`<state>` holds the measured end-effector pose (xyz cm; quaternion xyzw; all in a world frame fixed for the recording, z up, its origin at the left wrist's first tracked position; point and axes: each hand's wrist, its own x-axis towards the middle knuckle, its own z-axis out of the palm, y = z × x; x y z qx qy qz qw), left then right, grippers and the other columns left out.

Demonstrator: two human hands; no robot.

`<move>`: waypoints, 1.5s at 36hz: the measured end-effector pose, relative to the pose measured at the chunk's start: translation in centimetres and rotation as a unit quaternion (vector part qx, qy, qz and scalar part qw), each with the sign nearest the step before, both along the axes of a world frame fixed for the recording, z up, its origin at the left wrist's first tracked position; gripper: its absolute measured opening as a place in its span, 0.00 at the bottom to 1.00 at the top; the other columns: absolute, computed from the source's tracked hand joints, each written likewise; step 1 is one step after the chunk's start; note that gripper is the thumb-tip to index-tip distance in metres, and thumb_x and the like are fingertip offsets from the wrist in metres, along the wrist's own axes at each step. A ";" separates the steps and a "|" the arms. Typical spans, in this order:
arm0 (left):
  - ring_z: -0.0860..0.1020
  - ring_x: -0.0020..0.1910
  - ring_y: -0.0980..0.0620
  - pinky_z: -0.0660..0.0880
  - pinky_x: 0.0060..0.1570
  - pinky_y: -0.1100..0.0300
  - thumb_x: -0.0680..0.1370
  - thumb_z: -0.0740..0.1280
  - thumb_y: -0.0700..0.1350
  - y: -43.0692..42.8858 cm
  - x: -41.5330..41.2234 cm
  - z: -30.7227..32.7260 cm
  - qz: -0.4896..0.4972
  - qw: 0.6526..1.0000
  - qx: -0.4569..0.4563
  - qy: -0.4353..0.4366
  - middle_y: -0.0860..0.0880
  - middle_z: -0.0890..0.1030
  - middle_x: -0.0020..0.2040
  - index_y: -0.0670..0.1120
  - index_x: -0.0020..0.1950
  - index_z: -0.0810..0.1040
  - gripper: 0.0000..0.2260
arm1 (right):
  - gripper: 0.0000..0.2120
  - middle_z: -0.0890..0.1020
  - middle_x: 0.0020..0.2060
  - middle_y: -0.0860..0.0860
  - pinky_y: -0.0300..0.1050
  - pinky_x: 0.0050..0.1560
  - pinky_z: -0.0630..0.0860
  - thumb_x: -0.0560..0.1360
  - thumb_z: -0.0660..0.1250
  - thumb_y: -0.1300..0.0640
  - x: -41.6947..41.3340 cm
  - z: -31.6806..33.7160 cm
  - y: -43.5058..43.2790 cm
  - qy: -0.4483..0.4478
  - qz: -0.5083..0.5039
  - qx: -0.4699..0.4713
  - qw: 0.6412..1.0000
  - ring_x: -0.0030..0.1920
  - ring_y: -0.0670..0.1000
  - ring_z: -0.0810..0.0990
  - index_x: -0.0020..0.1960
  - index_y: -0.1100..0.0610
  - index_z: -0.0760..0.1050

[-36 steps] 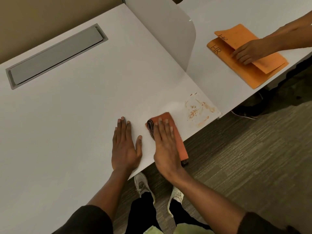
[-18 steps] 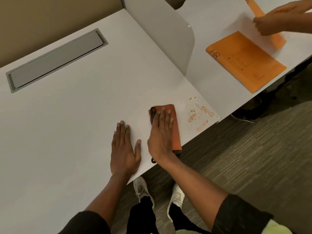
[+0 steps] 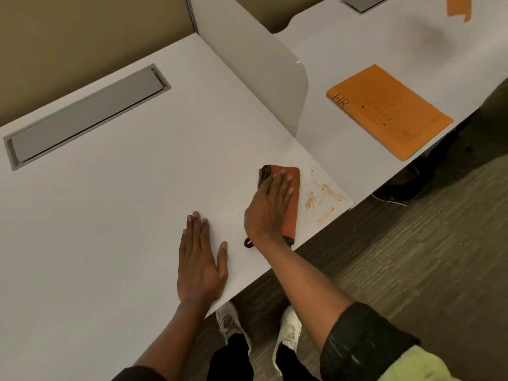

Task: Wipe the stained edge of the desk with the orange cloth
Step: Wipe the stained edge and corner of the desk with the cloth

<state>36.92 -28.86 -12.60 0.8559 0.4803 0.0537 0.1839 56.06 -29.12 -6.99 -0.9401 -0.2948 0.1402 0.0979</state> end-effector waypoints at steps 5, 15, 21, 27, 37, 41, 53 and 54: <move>0.39 0.89 0.55 0.45 0.88 0.50 0.88 0.50 0.61 0.0 0.1 0.4 -0.007 1.000 -0.006 0.008 0.52 0.42 0.91 0.47 0.91 0.48 0.35 | 0.33 0.47 0.83 0.67 0.63 0.84 0.44 0.84 0.57 0.61 4.1 1.2 2.4 0.008 -0.007 -0.008 1.000 0.84 0.67 0.43 0.83 0.69 0.45; 0.39 0.89 0.55 0.45 0.88 0.50 0.88 0.51 0.61 -0.1 0.2 0.9 -0.004 1.000 -0.012 0.007 0.51 0.43 0.91 0.46 0.91 0.50 0.35 | 0.37 0.46 0.84 0.66 0.63 0.84 0.42 0.83 0.63 0.59 7.2 0.6 -0.4 0.038 -0.114 -0.019 0.993 0.84 0.66 0.42 0.83 0.68 0.45; 0.39 0.89 0.55 0.46 0.88 0.49 0.87 0.51 0.61 -0.1 0.3 0.9 -0.002 1.000 -0.007 0.010 0.51 0.42 0.91 0.46 0.91 0.49 0.35 | 0.39 0.45 0.83 0.69 0.64 0.83 0.42 0.83 0.64 0.57 4.9 1.0 0.9 0.086 -0.126 -0.024 0.988 0.84 0.69 0.41 0.83 0.69 0.45; 0.40 0.89 0.55 0.46 0.88 0.49 0.87 0.52 0.61 -0.1 0.2 0.8 0.000 1.000 -0.010 0.003 0.52 0.43 0.91 0.46 0.91 0.50 0.35 | 0.38 0.47 0.83 0.68 0.63 0.84 0.43 0.83 0.63 0.57 10.6 2.1 1.6 0.095 -0.146 -0.010 0.985 0.84 0.68 0.44 0.83 0.69 0.47; 0.39 0.89 0.56 0.47 0.88 0.49 0.88 0.51 0.62 -0.1 0.2 0.6 0.000 1.000 0.003 0.006 0.53 0.43 0.91 0.47 0.91 0.49 0.35 | 0.38 0.46 0.83 0.69 0.64 0.84 0.46 0.82 0.64 0.60 1.5 0.9 -1.1 0.044 0.038 0.009 0.998 0.84 0.68 0.42 0.83 0.68 0.48; 0.40 0.89 0.55 0.48 0.88 0.47 0.88 0.52 0.61 -0.2 0.2 0.5 0.002 1.000 0.005 0.002 0.52 0.44 0.91 0.47 0.91 0.49 0.34 | 0.37 0.41 0.83 0.67 0.63 0.84 0.46 0.82 0.61 0.62 -2.3 0.7 -4.6 0.051 0.114 0.021 0.992 0.84 0.66 0.39 0.84 0.67 0.44; 0.40 0.89 0.55 0.48 0.88 0.49 0.88 0.53 0.62 -0.1 0.2 0.5 0.004 1.000 0.006 0.002 0.52 0.44 0.91 0.48 0.91 0.50 0.34 | 0.35 0.46 0.82 0.71 0.65 0.83 0.46 0.84 0.60 0.59 3.1 1.3 -2.5 -0.001 0.048 -0.046 0.998 0.83 0.70 0.42 0.83 0.69 0.46; 0.40 0.89 0.55 0.48 0.88 0.48 0.88 0.53 0.62 -0.1 0.2 0.5 0.004 1.000 0.006 0.001 0.52 0.44 0.91 0.48 0.91 0.50 0.34 | 0.35 0.45 0.82 0.71 0.65 0.83 0.46 0.84 0.59 0.59 2.5 1.2 -2.3 0.000 0.044 -0.040 0.998 0.83 0.71 0.42 0.83 0.70 0.46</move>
